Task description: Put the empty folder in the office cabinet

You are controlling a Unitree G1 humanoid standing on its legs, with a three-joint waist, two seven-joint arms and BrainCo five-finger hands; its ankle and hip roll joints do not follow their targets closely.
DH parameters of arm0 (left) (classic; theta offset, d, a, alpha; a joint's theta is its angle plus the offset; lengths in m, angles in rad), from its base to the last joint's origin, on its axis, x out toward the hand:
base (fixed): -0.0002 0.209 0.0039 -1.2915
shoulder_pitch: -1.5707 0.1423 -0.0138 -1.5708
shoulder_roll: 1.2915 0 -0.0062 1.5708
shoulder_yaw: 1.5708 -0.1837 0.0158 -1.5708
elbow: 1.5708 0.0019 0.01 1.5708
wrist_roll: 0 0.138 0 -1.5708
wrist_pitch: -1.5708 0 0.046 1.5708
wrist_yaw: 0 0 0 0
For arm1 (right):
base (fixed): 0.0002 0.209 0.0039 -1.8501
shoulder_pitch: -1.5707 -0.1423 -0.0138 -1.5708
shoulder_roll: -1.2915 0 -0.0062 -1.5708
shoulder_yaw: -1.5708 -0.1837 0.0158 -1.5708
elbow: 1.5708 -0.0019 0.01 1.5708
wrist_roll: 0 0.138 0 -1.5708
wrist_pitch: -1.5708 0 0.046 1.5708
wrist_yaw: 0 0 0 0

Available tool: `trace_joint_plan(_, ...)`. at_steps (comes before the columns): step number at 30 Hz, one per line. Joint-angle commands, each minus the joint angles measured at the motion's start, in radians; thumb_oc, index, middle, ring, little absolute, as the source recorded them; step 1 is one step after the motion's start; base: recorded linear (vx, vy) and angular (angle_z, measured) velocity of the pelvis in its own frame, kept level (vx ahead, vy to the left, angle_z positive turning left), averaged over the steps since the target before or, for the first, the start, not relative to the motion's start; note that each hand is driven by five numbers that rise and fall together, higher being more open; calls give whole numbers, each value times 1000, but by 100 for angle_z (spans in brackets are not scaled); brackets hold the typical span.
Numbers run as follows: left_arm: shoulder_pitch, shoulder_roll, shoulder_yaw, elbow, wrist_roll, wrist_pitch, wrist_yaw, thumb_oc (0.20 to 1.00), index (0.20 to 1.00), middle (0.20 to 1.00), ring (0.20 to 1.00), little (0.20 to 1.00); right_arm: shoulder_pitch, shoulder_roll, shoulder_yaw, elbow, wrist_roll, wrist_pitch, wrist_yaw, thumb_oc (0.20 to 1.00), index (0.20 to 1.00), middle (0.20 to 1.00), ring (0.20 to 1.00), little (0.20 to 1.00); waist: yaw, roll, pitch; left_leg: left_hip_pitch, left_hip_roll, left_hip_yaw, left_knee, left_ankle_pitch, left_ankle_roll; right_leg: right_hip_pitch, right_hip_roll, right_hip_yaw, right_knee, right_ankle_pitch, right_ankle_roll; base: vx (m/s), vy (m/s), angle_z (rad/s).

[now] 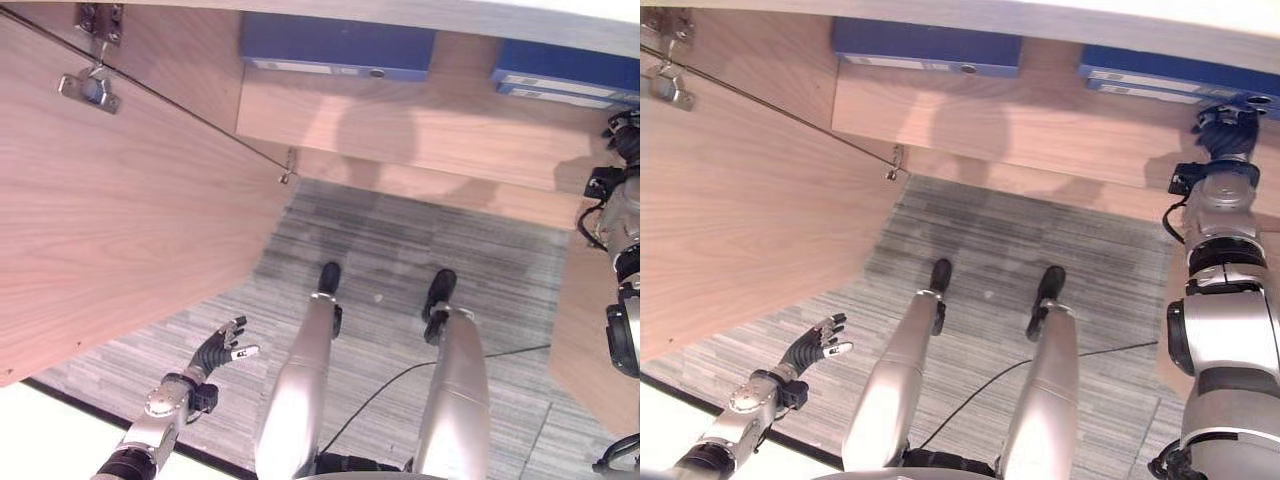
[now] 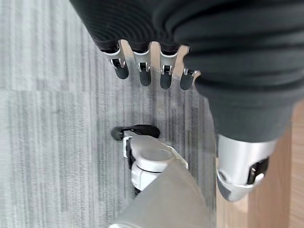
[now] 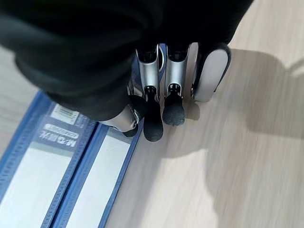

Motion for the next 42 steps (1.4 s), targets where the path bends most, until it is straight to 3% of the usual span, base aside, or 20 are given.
trace_joint_plan(1,71,52,-29,2,-12,-6,-7,1000,1000,1000,1000,1000,-53,-89,26,-12,64,-21,-16,200,200,200,200,200,-4,11,-31,-20,20,-44,-59,-19,-4,92,-35,-7,83,-170,59,6,3,4)
trace_joint_plan(7,72,52,-41,1,-6,-4,-9,1000,1000,1000,1000,1000,-73,-96,45,-23,83,-21,-14,200,200,200,200,200,-1,8,-33,-21,21,-48,-59,-18,-6,97,-36,-10,84,-172,60,1,-1,1)
trace_joint_plan(12,55,32,-35,12,0,-5,-4,1000,1000,1000,1000,1000,-9,-43,4,-111,139,-51,0,200,200,200,200,200,-10,2,-31,-19,22,-47,-61,-16,-6,99,-32,-9,80,-168,58,0,0,0)
trace_joint_plan(15,49,6,-18,15,-2,-7,1,1000,1000,1000,1000,1000,97,17,-49,-253,161,-87,2,200,200,200,200,200,-21,-6,-25,-12,23,-47,-70,-11,-7,107,-31,-10,73,-163,58,-35,11,1)
trace_joint_plan(16,49,-6,-5,17,-1,-6,3,1000,1000,1000,1000,1000,157,45,-80,-327,162,-103,-3,200,200,200,200,200,-26,-6,-18,-15,21,-46,-95,33,-6,103,-30,-17,50,-121,53,-104,29,0)
trace_joint_plan(20,46,-62,38,34,11,-7,13,1000,1000,1000,1000,1000,437,183,-201,-623,126,-161,-2,200,200,200,200,200,-52,-21,-13,24,23,-49,-137,47,-5,133,-20,-23,14,-107,54,-24,4,-5)
trace_joint_plan(22,44,-74,52,41,12,-7,14,1000,1000,1000,1000,1000,498,216,-216,-685,104,-167,3,200,200,200,200,200,-57,-23,-12,35,23,-50,-148,50,-5,139,-19,-27,6,-103,54,-1,-10,6)
trace_joint_plan(23,39,-92,74,57,27,-10,16,1000,1000,1000,1000,1000,614,287,-228,-777,62,-172,20,200,200,200,200,200,-67,-29,-13,59,25,-53,-175,56,-5,158,-15,-31,-18,-93,57,0,0,0)
trace_joint_plan(25,50,-99,91,51,40,-12,12,1000,1000,1000,1000,1000,720,347,-221,-857,31,-170,43,200,200,200,200,200,-77,-35,-18,101,32,-54,-218,69,-7,194,-10,-39,-57,-78,59,0,-5,-5)
trace_joint_plan(29,61,-103,117,69,49,-10,4,1000,1000,1000,1000,1000,848,411,-180,-909,19,-157,100,200,200,200,200,200,-98,-54,-36,189,45,-53,-290,91,-12,271,0,-51,-134,-47,64,7,-3,-7)
trace_joint_plan(30,64,-101,123,72,48,-9,4,1000,1000,1000,1000,1000,876,419,-173,-910,17,-147,116,517,517,517,517,517,-103,-58,-40,212,47,-50,-304,94,-12,292,1,-57,-155,-39,64,52,-1,-7)
trace_joint_plan(31,66,-102,131,79,50,-5,-2,1000,1000,1000,1000,1000,902,432,-151,-900,25,-139,135,1000,1000,1000,1000,1000,-108,-66,-48,242,50,-49,-327,102,-14,325,6,-58,-184,-29,65,49,-10,-11)
trace_joint_plan(37,70,-116,166,130,52,5,-2,1000,1000,1000,1000,1000,1009,456,-60,-831,-44,-79,201,1000,1000,1000,1000,1000,-123,-88,-81,382,65,-45,-432,138,-24,459,21,-78,-305,20,71,72,-7,-9)
trace_joint_plan(42,77,-157,199,205,59,13,6,1000,1000,1000,1000,1000,1092,491,-11,-603,-168,-19,218,1000,1000,1000,1000,1000,-127,-101,-134,518,95,-49,-520,160,-32,607,35,-106,-400,38,74,95,-6,1)
